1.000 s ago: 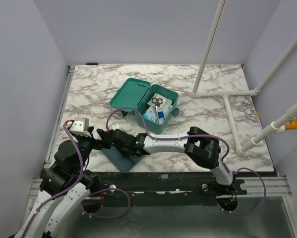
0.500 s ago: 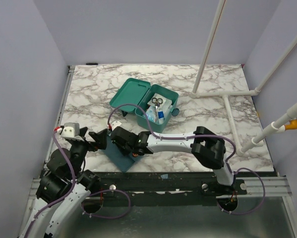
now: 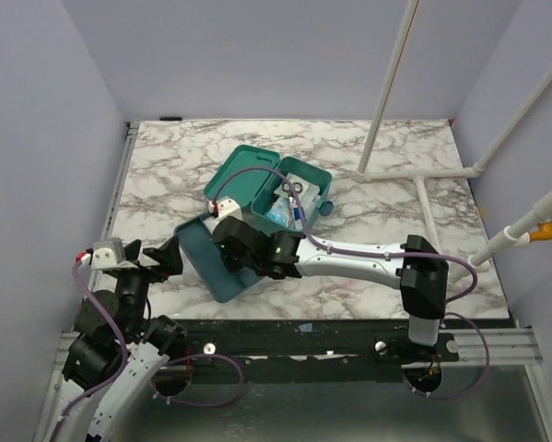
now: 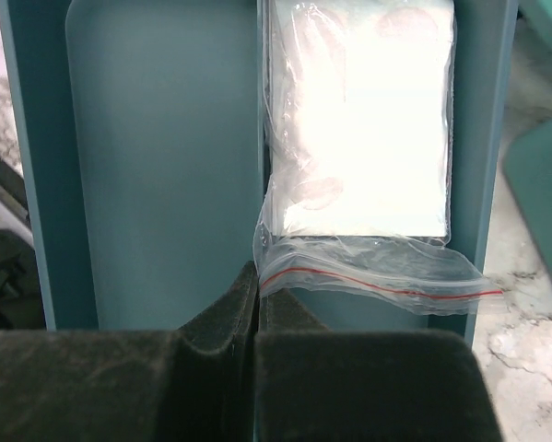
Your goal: Organize the medicine kit
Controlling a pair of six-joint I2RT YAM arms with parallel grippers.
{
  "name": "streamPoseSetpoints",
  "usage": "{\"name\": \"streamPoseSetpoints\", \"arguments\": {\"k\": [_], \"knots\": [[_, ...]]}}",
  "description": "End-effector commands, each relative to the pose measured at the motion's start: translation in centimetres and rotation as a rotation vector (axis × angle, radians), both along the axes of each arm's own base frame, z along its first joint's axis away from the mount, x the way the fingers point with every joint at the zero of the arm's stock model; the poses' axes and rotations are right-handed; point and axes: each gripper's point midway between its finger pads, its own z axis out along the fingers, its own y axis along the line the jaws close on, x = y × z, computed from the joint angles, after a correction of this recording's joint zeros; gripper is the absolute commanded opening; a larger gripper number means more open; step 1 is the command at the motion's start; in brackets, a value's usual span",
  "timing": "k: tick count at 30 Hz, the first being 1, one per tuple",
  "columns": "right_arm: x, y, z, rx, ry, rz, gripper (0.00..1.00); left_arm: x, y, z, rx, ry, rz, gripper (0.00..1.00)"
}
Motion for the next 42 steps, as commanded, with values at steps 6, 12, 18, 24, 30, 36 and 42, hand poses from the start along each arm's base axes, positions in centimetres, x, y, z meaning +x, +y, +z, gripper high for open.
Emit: {"name": "streamPoseSetpoints", "arguments": {"k": [6,12,18,24,30,36,42], "knots": [[5.9,-3.2,6.8,0.115,-0.072,-0.271,0.01,-0.3,0.9,0.2,-0.022,-0.025,0.04,0.99],[9.2,-5.7,9.1,0.165,-0.075,-0.431,0.01,-0.2,0.8,0.1,-0.022,-0.02,0.038,0.99],[12.8,-9.6,10.3,0.166,-0.098,-0.728,0.01,0.0,0.6,-0.1,-0.02,-0.01,0.037,0.98],[15.7,-12.1,10.5,0.171,-0.09,-0.941,0.01,0.0,0.7,-0.1,-0.021,-0.008,0.042,0.99],[17.9,-14.0,9.3,0.133,-0.092,-1.1,0.01,0.0,0.7,-0.1,-0.024,-0.005,0.044,0.99],[19.1,-15.3,7.6,0.111,-0.06,-1.186,0.01,0.0,0.8,-0.1,-0.026,-0.005,0.047,0.99],[19.7,-16.4,5.9,0.083,-0.041,-1.228,0.01,0.0,0.8,-0.2,-0.027,-0.003,0.048,0.99]]}}
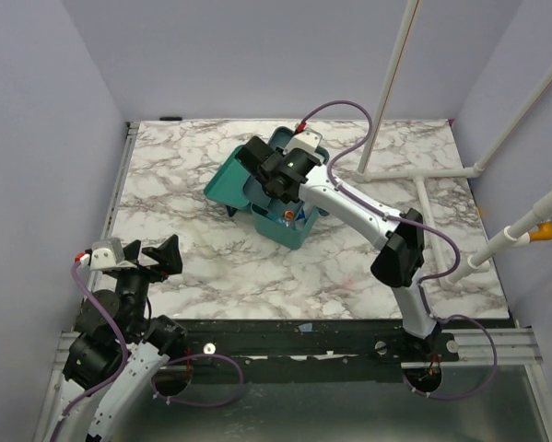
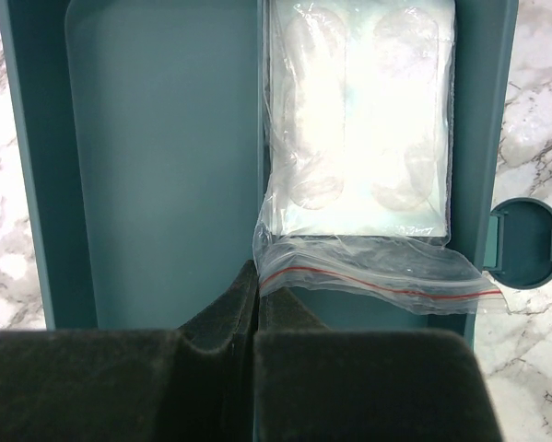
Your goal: Organize the medicine kit
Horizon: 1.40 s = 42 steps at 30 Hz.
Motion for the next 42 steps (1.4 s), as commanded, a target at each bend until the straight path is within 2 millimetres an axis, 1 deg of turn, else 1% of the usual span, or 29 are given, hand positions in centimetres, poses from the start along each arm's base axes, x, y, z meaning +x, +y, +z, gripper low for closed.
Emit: {"name": "streamPoseSetpoints", "arguments": {"k": [1,8,14,25,32,39,42], "knots": [[0.6,-1.7,-0.6,-0.022,-0.013,-0.086,0.01,-0.1,0.6,0.1,-0.012,-0.011,0.028,0.99],[1.0,-2.1,-2.8,-0.043,0.027,-0.108,0.01,-0.2,0.6,0.1,-0.015,-0.016,0.028,0.99],[1.2,-2.1,-4.1,-0.052,0.058,-0.106,0.01,-0.2,0.6,0.2,-0.017,-0.019,0.027,0.99],[0.8,-3.0,-6.2,-0.071,0.111,-0.109,0.01,-0.3,0.7,0.2,-0.018,-0.021,0.027,0.98],[0.7,-2.8,-7.3,-0.081,0.145,-0.076,0.01,-0.2,0.7,0.1,-0.016,-0.018,0.029,0.99],[0.5,-2.4,-7.7,-0.094,0.171,-0.029,0.01,-0.2,0.6,0.1,-0.014,-0.016,0.028,0.98],[0.3,-2.4,-8.2,-0.099,0.185,-0.016,0.01,-0.2,0.6,0.1,-0.015,-0.016,0.029,0.99]]}}
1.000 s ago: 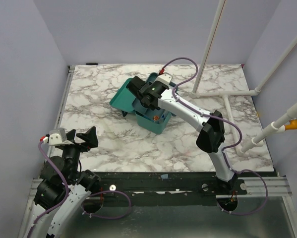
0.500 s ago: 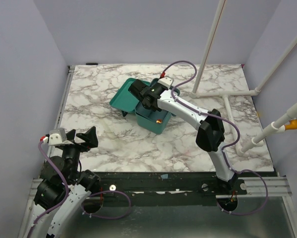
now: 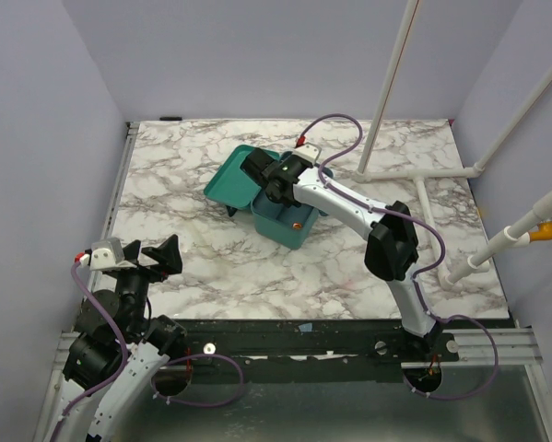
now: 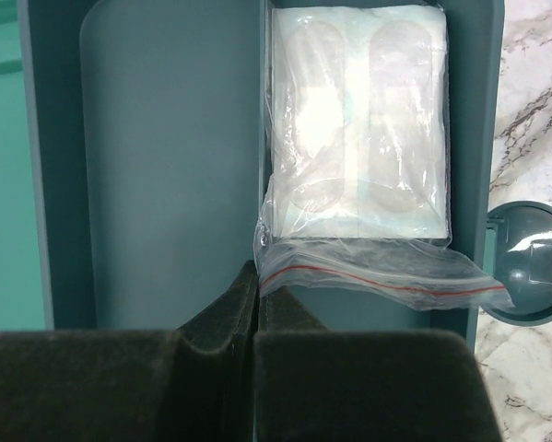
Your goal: Organize the medicine kit
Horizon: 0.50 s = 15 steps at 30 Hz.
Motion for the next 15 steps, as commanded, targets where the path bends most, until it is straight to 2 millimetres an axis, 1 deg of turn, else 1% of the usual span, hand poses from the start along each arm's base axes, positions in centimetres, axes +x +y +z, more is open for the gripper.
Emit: {"name": "streamPoseSetpoints", "arguments": {"k": [1,12,15], "knots": [[0.0,0.0,-1.0,-0.008,0.025,0.022,0.01,-0.2,0.6,0.1,-0.013,-0.018,0.026,0.98],[-0.7,-0.2,-3.6,-0.045,0.084,0.046,0.01,-0.1,0.5,0.1,-0.008,-0.014,0.023,0.98],[-0.8,-0.1,-3.8,-0.043,0.092,0.057,0.01,0.0,0.3,0.0,-0.004,-0.01,0.016,0.98]]}}
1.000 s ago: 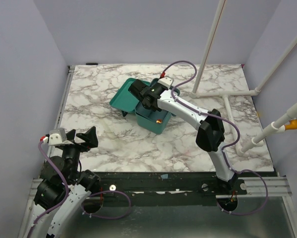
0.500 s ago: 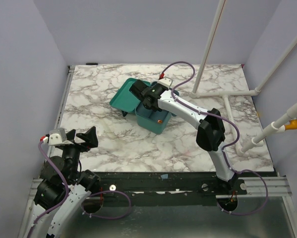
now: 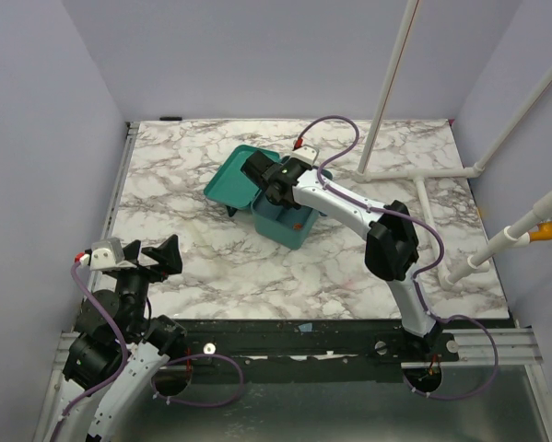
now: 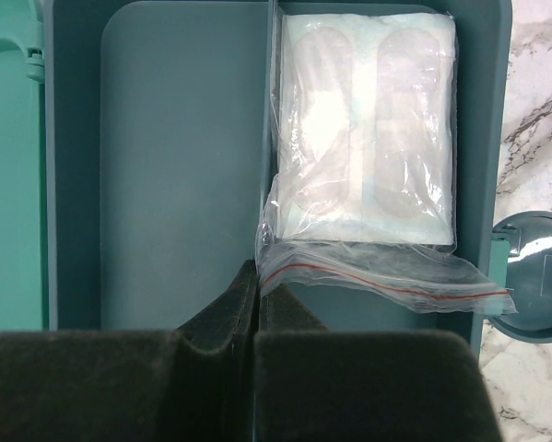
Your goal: Organize the medicine kit
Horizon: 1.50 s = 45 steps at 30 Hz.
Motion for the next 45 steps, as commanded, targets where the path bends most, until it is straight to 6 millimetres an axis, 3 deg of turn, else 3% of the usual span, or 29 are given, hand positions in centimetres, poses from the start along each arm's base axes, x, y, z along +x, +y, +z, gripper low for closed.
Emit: {"name": "streamPoseSetpoints", "arguments": {"k": [1,7,14,21,29,35,41,45], "knots": [[-0.8,-0.1,-2.4,-0.018,0.071,0.021,0.01,0.0,0.3,0.0,-0.004,-0.01,0.015,0.99],[-0.7,0.0,-1.4,-0.003,0.057,0.031,0.02,0.0,0.2,0.0,-0.002,-0.009,0.01,0.98],[-0.7,0.3,-0.3,0.026,0.042,0.038,0.23,0.3,0.0,-0.3,0.012,0.011,0.01,0.99],[-0.7,0.7,0.9,0.061,0.031,0.046,0.37,0.4,0.0,-0.4,0.016,0.015,0.009,0.99],[-1.0,0.7,4.1,0.107,0.003,0.081,0.46,0.7,-0.8,-0.8,0.028,0.037,-0.021,0.98],[-1.6,1.5,7.6,0.151,-0.031,0.212,0.53,1.2,-1.8,-1.3,0.048,0.081,-0.055,0.99],[-1.4,0.2,10.9,0.074,-0.127,0.327,0.56,1.6,-3.6,-2.3,0.044,0.14,-0.131,0.99],[-0.7,0.1,11.6,0.003,-0.178,0.447,0.57,1.9,-5.3,-2.8,0.018,0.191,-0.193,0.99]]}}
